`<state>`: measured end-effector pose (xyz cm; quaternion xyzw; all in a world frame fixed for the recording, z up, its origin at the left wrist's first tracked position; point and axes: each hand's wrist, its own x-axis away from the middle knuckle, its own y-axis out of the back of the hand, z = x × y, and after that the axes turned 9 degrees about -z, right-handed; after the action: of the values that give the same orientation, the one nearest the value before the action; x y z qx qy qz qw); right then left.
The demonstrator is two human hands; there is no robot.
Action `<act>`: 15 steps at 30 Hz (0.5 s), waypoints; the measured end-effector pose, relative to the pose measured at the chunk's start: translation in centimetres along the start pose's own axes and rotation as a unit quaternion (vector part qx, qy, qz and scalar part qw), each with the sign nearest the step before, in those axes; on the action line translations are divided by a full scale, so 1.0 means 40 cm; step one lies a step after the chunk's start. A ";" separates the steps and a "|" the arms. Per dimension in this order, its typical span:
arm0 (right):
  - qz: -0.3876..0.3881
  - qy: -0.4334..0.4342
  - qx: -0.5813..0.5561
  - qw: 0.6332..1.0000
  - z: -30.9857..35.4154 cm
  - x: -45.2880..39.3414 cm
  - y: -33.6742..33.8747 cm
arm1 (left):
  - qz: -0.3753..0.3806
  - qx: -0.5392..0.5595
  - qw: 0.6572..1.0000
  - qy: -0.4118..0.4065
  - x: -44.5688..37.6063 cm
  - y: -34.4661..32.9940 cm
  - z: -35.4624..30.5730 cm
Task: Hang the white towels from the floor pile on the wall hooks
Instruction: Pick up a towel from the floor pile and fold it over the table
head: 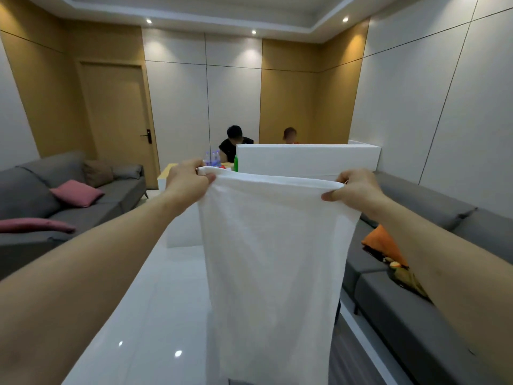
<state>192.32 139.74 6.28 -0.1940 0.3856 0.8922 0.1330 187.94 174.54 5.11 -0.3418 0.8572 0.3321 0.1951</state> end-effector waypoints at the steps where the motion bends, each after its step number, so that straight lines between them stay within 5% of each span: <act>1: 0.003 0.001 0.006 1.000 -0.002 -0.027 -0.026 | 0.001 -0.005 1.000 0.002 -0.025 -0.022 0.018; 15: -0.015 -0.020 0.105 0.994 -0.034 -0.499 -0.464 | 0.037 -0.064 0.997 0.031 -0.458 -0.364 0.332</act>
<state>217.57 149.39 2.55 -0.1671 0.4710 0.8486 0.1738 212.45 184.27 -0.28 -0.3313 0.8521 0.3823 0.1342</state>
